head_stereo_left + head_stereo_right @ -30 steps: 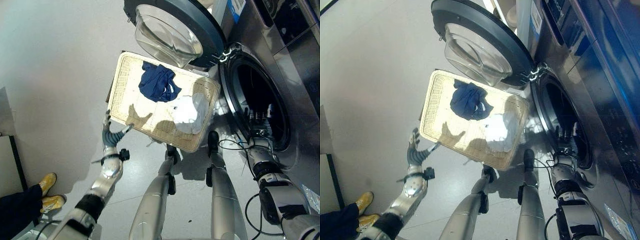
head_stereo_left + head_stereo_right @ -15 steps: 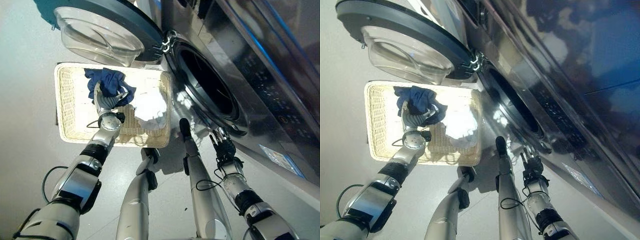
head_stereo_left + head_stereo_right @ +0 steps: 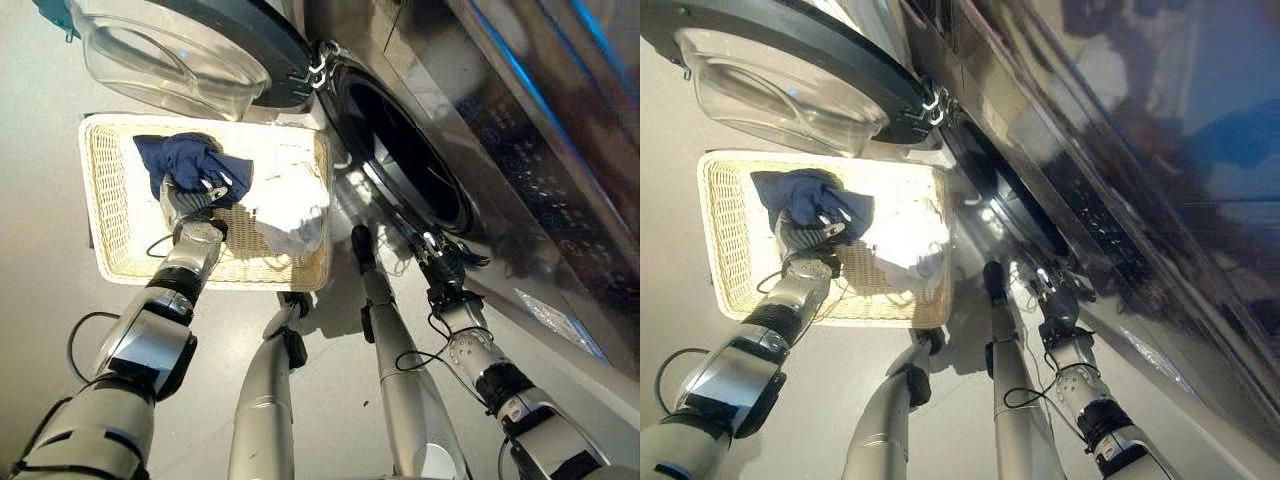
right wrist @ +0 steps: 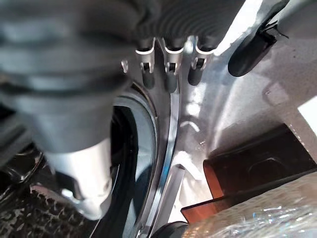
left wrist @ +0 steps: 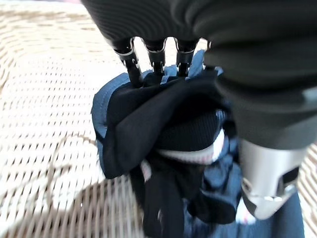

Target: Put the clothes into the washing machine.

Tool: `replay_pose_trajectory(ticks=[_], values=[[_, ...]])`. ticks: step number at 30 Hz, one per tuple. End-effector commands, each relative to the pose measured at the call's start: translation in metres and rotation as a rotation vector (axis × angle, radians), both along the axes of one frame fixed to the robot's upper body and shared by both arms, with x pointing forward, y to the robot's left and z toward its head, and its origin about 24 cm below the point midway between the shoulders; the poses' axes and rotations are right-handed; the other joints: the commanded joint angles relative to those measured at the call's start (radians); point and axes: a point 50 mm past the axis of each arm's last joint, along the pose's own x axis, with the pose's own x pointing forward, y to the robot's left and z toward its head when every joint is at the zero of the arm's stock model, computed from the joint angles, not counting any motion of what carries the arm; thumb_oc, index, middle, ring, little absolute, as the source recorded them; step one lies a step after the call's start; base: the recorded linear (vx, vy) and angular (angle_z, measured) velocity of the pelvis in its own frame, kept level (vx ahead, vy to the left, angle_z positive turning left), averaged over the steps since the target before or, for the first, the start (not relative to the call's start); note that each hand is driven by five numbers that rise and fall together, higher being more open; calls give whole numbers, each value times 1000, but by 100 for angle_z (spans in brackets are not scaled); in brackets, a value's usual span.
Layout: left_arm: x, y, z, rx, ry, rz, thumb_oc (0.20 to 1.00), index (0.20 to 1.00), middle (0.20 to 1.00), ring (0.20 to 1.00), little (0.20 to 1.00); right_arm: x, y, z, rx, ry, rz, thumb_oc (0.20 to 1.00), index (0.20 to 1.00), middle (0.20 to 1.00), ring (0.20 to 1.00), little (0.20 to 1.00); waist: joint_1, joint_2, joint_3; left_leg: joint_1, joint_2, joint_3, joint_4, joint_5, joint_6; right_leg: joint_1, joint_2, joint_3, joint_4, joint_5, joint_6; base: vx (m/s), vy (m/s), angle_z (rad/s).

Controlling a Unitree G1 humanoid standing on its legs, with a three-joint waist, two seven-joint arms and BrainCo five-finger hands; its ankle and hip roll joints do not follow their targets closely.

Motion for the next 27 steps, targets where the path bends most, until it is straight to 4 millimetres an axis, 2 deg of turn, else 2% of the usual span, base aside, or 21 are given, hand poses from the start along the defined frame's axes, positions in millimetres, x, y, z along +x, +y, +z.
replay_pose_trajectory(ticks=[1, 10, 11, 12, 13, 16, 18, 19, 21, 22, 23, 27], values=[[-18, 48, 14, 37, 15, 240, 1000, 1000, 1000, 1000, 1000, -8, 8, 10, -17, -82, 55, 1000, 1000, 1000, 1000, 1000, -14, -33, -1, -64, -58, -2, 123, -58, -10, -29, 63, -29, 69, -105, 15, 10, 36, -5], [-21, 58, 36, 115, 34, 343, 1000, 1000, 1000, 1000, 1000, -13, 18, 13, -71, -102, 98, 1000, 1000, 1000, 1000, 1000, -30, -55, -1, -114, -58, -17, 174, -97, -5, -82, 69, -10, 82, -99, 17, 5, 19, -2], [-19, 59, 44, 89, -17, 343, 743, 743, 743, 743, 743, -13, 18, 13, -68, -101, 111, 1000, 1000, 1000, 1000, 1000, -33, -62, -1, -118, -61, -22, 173, -100, -3, -88, 73, -6, 79, -94, 17, 13, 31, -7], [-18, 58, 48, 78, -40, 341, 539, 539, 539, 539, 539, -13, 18, 14, -68, -103, 115, 1000, 1000, 1000, 1000, 1000, -33, -64, -1, -119, -62, -23, 171, -100, -2, -90, 75, -4, 78, -93, 18, 9, 28, -9], [-17, 58, 54, 63, -72, 334, 200, 200, 200, 200, 200, -14, 19, 14, -67, -105, 122, 1000, 1000, 1000, 1000, 1000, -36, -66, -1, -121, -62, -23, 169, -102, -2, -93, 77, -1, 77, -93, 17, 1, 9, -7], [-13, 52, 64, 21, -154, 307, 200, 200, 200, 200, 200, -18, 24, 12, -57, -104, 139, 1000, 1000, 1000, 1000, 1000, -39, -72, -1, -124, -67, -30, 164, -101, 0, -98, 85, 6, 78, -93, 15, 0, 0, 0], [-8, 41, 71, -33, -231, 289, 200, 200, 200, 200, 200, -21, 32, 13, -53, -107, 164, 1000, 1000, 1000, 1000, 1000, -41, -73, -1, -117, -77, -42, 150, -97, 3, -94, 94, 14, 77, -93, 13, -35, -13, 0], [-7, 38, 77, -49, -268, 286, 200, 200, 200, 200, 200, -19, 33, 17, -55, -125, 173, 1000, 1000, 1000, 1000, 1000, -47, -80, -1, -141, -84, -30, 142, -64, 8, -117, 88, 20, 69, -64, 10, -76, -36, 2], [-6, 35, 78, -59, -286, 281, 200, 200, 200, 200, 200, -20, 35, 18, -54, -131, 180, 1000, 1000, 1000, 1000, 1000, -47, -80, -1, -139, -86, -33, 137, -62, 9, -116, 90, 21, 69, -64, 10, -37, -18, 1], [-4, 26, 80, -80, -334, 273, 200, 200, 200, 200, 200, -22, 44, 17, -48, -132, 203, 1000, 1000, 1000, 1000, 1000, -35, -76, -1, -100, -88, -57, 122, -79, 5, -81, 104, 18, 75, -94, 11, -43, -61, -1], [-3, 23, 86, -96, -379, 271, 200, 200, 200, 200, 200, -20, 47, 22, -52, -149, 214, 1000, 1000, 1000, 1000, 1000, -38, -81, -1, -118, -94, -47, 106, -43, 8, -99, 99, 21, 65, -64, 7, -58, -83, -4], [-4, 17, 88, -133, -467, 271, 200, 200, 200, 200, 200, -21, 54, 25, -58, -167, 241, 1000, 1000, 1000, 1000, 1000, -27, -80, -1, -82, -97, -59, 62, -21, 3, -67, 103, 12, 47, -65, 4, -65, -67, 2]])
